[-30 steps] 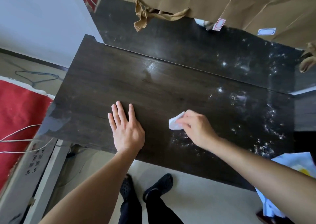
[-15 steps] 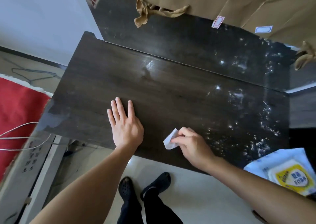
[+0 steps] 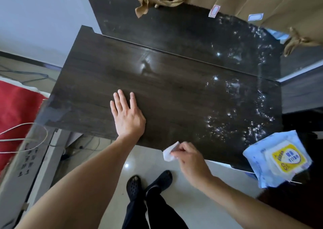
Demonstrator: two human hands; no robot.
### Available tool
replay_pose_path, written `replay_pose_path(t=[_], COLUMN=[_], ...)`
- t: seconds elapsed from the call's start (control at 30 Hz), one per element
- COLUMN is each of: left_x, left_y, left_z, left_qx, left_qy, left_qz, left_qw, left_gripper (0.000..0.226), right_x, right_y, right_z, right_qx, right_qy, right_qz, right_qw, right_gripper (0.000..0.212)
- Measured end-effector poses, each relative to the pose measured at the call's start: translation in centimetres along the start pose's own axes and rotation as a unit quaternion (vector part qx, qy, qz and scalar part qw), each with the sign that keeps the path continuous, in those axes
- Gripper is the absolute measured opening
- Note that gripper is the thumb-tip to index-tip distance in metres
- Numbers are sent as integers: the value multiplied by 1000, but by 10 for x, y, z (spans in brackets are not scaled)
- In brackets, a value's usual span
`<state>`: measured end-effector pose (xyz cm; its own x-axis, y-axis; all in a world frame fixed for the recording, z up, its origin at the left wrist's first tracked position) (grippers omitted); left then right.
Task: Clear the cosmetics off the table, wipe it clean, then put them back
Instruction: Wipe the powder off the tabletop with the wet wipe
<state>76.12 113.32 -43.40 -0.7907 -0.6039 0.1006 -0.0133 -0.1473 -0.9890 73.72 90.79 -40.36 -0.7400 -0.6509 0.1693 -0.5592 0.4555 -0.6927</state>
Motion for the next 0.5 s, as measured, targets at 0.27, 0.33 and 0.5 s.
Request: replay_pose_path(t=[0.27, 0.33, 0.5], left_x=[23, 26, 26], left_y=[-13, -15, -15], left_z=[-47, -51, -50], left_qx=[-8, -5, -14], left_qy=[151, 153, 159], left_qz=[41, 50, 46], left_qw=[988, 987, 986], left_gripper=[51, 52, 55], right_x=[-176, -196, -119], right_y=[-105, -101, -24], right_z=[34, 54, 7], right_qx=[24, 45, 27], right_qy=[105, 157, 7], right_qz=[179, 183, 162], right_qw=[978, 969, 986], right_gripper=[35, 35, 35])
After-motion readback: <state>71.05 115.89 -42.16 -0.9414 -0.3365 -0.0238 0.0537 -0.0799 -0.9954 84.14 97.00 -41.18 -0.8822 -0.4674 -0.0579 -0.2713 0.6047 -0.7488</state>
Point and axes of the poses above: each hand's wrist, its own x-axis away from the middle knuckle, its own y-axis out of the palm, z = x × y, the point moved 9 cm from there along -x, towards the middle knuckle, and after that the axes turned 9 degrees about -x, right-handed, at the moved point
